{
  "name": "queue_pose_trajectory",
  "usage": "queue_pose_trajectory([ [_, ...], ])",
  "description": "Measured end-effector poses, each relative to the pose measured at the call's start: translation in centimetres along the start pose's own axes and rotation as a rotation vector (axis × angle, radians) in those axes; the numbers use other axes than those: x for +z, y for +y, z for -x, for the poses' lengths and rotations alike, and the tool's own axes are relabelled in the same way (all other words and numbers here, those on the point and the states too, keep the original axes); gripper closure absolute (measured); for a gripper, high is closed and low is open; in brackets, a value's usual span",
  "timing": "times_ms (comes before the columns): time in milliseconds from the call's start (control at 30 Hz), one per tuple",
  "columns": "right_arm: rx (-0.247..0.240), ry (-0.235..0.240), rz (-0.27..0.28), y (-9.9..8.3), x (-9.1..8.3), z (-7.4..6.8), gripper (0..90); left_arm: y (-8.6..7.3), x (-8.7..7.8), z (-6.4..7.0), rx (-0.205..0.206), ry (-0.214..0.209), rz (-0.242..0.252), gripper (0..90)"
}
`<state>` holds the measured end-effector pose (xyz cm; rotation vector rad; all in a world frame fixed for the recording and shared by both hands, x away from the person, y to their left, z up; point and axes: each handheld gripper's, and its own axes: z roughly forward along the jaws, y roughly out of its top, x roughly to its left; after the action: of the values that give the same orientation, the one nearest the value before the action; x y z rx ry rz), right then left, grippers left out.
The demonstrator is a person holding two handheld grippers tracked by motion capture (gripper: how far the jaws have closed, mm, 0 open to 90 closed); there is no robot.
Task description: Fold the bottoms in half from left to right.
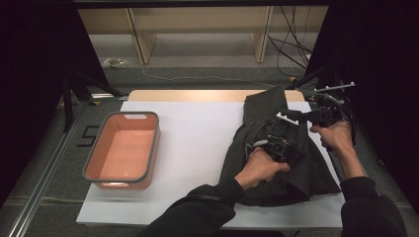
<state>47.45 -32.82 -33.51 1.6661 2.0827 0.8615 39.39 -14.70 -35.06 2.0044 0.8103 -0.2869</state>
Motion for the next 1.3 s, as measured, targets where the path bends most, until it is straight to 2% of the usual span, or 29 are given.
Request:
queue_pose_trajectory([
  [133,0.001,-0.011,-0.007,-0.2,0.2,0.3,88.5,-0.2,0.4,0.8,0.023,-0.019,-0.016,80.7],
  [233,-0.003,-0.018,-0.011,-0.6,0.5,0.8,88.4,-0.4,-0.4,0.9,0.037,-0.032,-0.005,76.9],
  [300,0.015,-0.022,-0.022,-0.9,0.7,1.5,88.3,-0.5,-1.1,0.7,0.044,-0.031,0.007,74.9],
  [467,0.044,-0.039,-0.048,-2.0,1.6,2.9,87.9,-1.4,-3.5,-1.0,0.080,0.039,0.006,62.3],
  [533,0.059,-0.045,-0.060,-2.4,2.0,3.3,87.9,-1.9,-4.9,-2.2,0.086,0.093,0.021,57.6],
  [733,0.071,-0.069,-0.075,-3.2,3.1,4.0,87.7,-3.5,-7.5,-5.4,0.050,0.192,0.028,49.3],
  [933,0.068,-0.085,-0.080,-3.7,3.4,4.3,87.5,-5.8,-8.2,-7.7,-0.004,0.252,0.002,39.7],
  [1033,0.055,-0.097,-0.071,-3.8,3.3,4.1,86.8,-6.8,-8.3,-8.7,-0.028,0.265,0.006,36.5],
  [1167,0.032,-0.117,-0.072,-4.2,3.4,3.8,87.2,-8.1,-8.1,-9.8,-0.057,0.284,-0.022,33.0],
  [1300,0.073,-0.128,-0.065,-4.7,4.0,4.5,87.9,-8.7,-8.0,-10.6,-0.091,0.275,-0.029,30.3],
])
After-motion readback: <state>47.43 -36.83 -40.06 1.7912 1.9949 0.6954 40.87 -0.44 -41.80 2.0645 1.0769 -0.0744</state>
